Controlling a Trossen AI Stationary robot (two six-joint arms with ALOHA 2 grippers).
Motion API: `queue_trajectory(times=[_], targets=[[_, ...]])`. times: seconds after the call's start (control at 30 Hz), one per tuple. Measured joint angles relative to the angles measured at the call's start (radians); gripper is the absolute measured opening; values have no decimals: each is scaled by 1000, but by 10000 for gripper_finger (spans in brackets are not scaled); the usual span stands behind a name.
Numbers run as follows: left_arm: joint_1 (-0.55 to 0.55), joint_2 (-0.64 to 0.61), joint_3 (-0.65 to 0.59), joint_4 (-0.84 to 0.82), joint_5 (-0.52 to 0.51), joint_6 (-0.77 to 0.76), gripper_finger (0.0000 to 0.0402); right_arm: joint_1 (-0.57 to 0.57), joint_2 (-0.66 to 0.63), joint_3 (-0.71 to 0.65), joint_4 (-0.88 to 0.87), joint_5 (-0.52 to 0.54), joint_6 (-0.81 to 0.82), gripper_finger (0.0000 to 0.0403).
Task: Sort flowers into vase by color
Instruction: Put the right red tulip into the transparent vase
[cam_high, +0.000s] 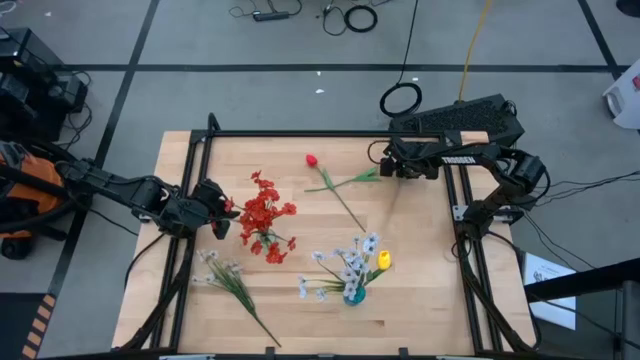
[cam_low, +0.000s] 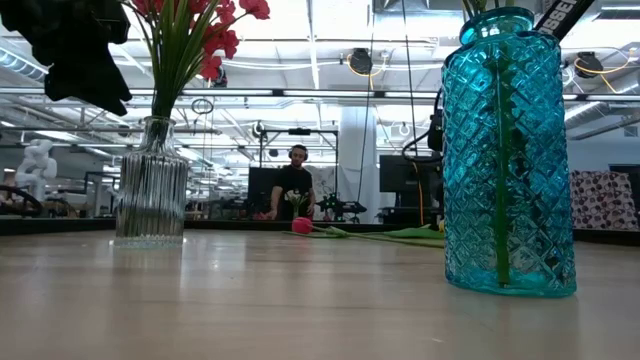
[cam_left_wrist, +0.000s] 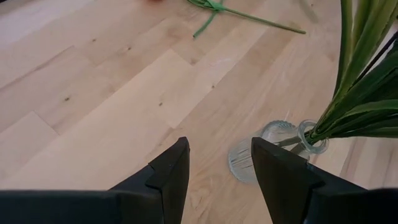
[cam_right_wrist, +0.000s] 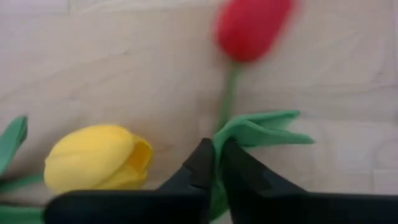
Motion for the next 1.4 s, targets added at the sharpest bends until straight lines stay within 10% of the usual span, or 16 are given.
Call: queue_trajectory(times=[0.83,1.17,1.4], targets=[[0,3,0,-114,236,213,177,586,-114,-11,-207,-234,292,3],[0,3,0,-112,246,213,177,794,-277,28,-373,-92,492,3],[0,5,0,-108,248,185,177,881,-468,103,-422,215,505,3]])
